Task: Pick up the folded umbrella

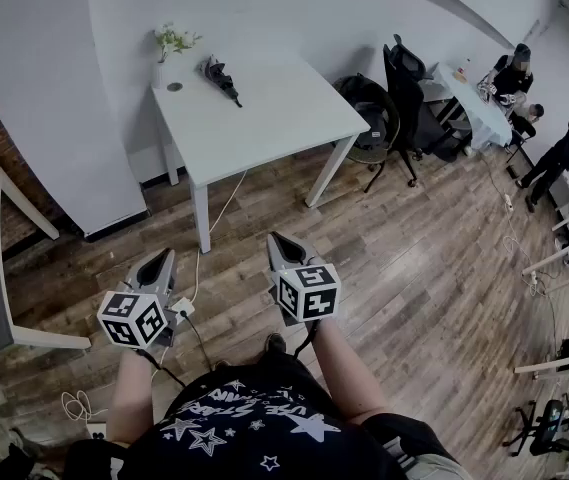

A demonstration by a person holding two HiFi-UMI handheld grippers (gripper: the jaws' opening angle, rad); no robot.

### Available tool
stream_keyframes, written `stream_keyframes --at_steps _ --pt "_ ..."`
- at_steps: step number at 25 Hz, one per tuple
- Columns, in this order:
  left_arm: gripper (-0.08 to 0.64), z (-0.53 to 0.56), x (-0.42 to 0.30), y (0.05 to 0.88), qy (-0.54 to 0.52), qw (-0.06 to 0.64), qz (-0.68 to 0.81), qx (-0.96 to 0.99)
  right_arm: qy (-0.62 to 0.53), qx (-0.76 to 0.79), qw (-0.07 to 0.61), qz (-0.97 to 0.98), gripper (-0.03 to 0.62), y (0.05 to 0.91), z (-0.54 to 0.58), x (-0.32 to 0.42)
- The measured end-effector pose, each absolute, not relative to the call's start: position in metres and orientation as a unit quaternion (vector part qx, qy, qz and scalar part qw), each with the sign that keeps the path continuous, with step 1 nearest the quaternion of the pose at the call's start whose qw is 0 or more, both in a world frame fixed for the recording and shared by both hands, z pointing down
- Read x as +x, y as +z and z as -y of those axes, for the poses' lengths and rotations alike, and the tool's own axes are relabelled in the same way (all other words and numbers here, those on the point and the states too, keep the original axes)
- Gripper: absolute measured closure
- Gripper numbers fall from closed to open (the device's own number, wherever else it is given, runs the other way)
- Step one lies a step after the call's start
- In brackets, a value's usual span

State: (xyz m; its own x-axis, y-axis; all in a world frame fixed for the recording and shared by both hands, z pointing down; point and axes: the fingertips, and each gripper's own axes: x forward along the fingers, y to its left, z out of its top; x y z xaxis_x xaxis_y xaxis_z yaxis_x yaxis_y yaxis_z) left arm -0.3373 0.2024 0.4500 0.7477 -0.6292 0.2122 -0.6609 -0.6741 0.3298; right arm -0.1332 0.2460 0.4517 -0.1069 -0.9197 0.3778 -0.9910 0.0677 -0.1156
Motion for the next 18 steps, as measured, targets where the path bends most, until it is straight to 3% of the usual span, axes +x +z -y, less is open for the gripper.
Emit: stream_keyframes --at_steps 18 --pt "0.557 -0.217 -0.337 0.474 0.069 0.213 0.343 0.912 0.198 0.669 0.092 0.711 0.575 0.476 -0.268 -0.131"
